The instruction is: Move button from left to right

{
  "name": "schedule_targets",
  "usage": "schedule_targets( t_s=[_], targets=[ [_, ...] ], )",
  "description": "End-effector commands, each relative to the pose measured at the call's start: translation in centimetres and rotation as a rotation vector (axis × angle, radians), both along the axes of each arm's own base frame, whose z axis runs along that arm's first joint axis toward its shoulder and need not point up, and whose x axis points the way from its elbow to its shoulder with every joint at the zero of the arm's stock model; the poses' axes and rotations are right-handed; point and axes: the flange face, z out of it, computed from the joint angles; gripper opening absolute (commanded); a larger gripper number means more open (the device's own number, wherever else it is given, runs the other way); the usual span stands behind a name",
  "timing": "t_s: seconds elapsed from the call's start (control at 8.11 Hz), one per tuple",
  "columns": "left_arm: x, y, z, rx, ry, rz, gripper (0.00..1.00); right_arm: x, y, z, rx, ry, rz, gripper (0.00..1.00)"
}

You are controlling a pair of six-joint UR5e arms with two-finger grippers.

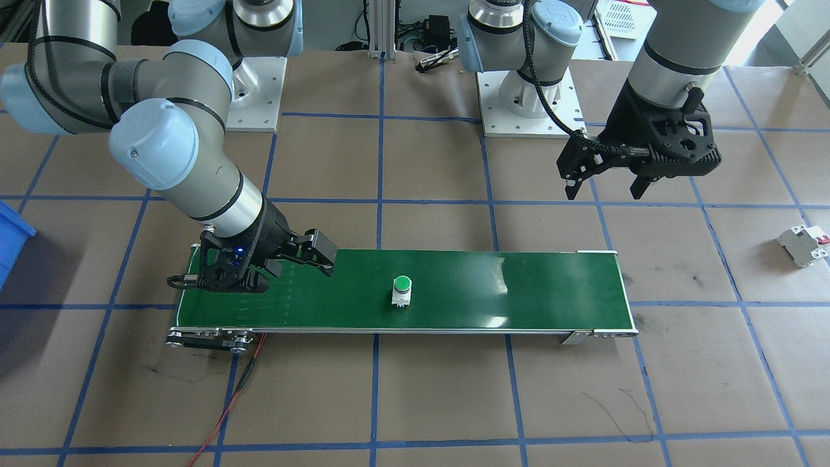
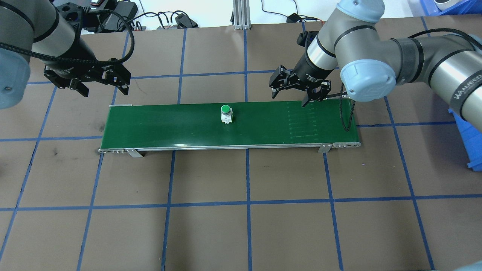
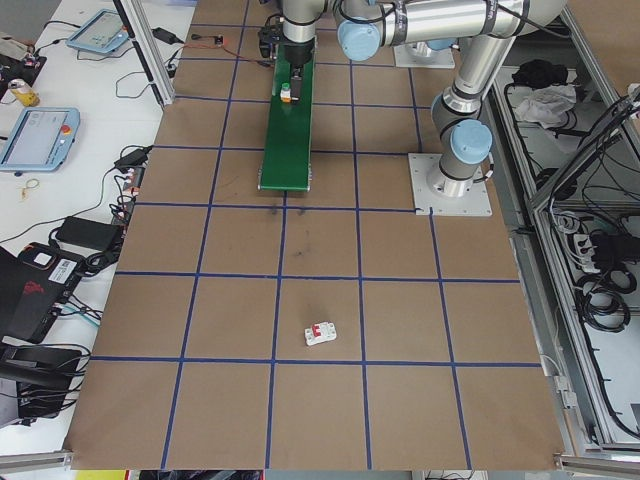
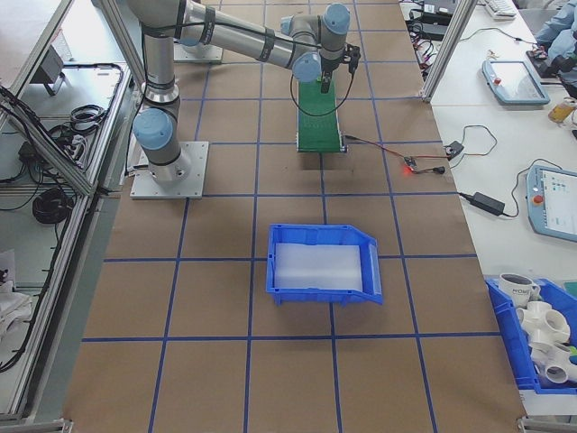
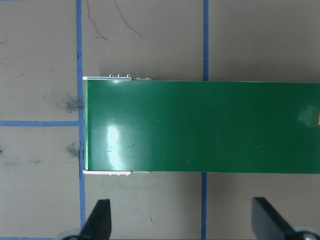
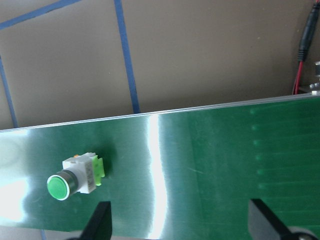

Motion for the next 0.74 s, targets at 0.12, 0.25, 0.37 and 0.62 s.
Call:
schedule_targets(
  t_s=[0.12, 0.25, 0.37, 0.62],
  targets=[
    [0.0, -0.1, 0.0, -0.006, -0.001, 0.0, 1.0, 3.5, -1.1, 0.6, -0.029, 0.062, -0.032, 1.0],
    [0.1, -0.5, -0.5, -0.001, 0.002, 0.011, 1.0, 4.1, -1.6, 0.1, -0.022, 0.068, -0.036, 1.0],
    [0.0, -0.3, -0.1, -0.01, 0.0, 0.009, 1.0, 4.3, -2.5, 0.1, -0.034, 0.103, -0.041, 1.0],
    [-0.1, 0.7, 1.1, -0.022, -0.004, 0.006, 1.0, 6.3, -2.5, -1.3, -0.013, 0.164, -0.046, 1.0]
  ],
)
